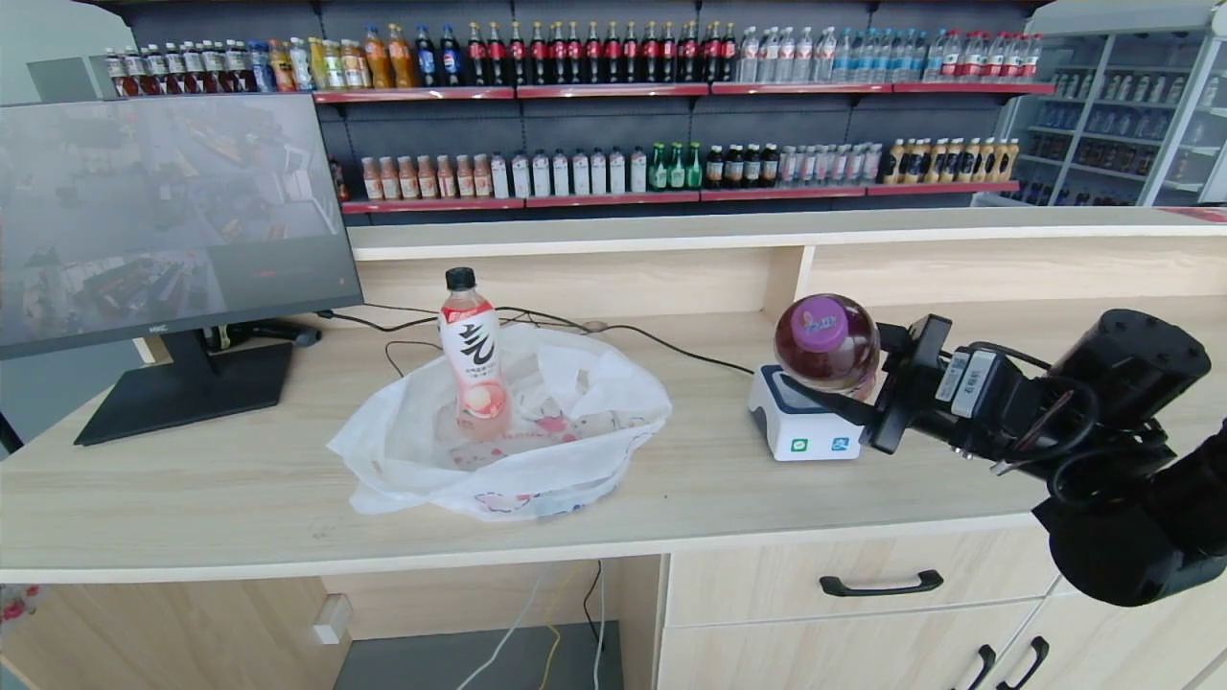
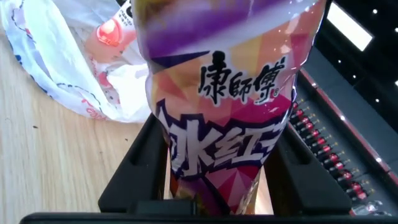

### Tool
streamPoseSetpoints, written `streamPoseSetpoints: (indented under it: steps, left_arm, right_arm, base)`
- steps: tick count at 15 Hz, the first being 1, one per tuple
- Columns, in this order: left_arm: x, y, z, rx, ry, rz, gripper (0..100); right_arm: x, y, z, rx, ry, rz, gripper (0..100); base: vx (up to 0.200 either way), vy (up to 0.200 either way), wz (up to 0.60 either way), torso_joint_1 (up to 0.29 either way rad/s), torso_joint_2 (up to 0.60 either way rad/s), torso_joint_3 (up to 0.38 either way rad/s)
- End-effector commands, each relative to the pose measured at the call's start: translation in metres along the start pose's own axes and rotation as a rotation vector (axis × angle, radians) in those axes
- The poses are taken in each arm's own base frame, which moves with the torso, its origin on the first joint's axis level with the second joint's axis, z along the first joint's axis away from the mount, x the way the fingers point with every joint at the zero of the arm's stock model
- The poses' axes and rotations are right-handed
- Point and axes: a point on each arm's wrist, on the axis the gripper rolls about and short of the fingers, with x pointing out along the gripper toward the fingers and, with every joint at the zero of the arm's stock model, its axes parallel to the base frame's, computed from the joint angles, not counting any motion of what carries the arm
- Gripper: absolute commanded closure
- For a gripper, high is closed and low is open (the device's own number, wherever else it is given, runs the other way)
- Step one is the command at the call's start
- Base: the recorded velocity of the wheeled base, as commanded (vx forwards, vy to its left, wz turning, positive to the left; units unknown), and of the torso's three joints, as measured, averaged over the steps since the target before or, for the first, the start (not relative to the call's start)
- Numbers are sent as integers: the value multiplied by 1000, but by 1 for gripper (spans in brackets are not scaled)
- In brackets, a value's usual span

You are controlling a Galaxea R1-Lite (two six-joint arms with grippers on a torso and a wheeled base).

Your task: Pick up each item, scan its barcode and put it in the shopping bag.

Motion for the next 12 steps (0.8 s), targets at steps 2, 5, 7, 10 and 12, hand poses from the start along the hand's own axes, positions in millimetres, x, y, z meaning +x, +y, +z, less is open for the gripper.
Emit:
streamPoseSetpoints:
  steps: [2,5,7,10,12]
  left_arm:
    - [0,0,0,1,0,0,0]
    - [0,0,0,1,0,0,0]
    - [0,0,0,1,0,0,0]
    - [0,0,0,1,0,0,0]
    - [0,0,0,1,0,0,0]
  right_arm:
    - [6,-3,28,150,-24,-52,100]
    - [16,13,40,294,-30,-46,100]
    - [21,18,52,430,10,-138,100]
    - [33,28,61,678,84,-342,100]
    - [29,35,53,780,167,-466,100]
  base:
    - [0,0,0,0,0,0]
    - [0,0,0,0,0,0]
    - [0,0,0,0,0,0]
    - [0,0,0,0,0,0]
    - [0,0,0,0,0,0]
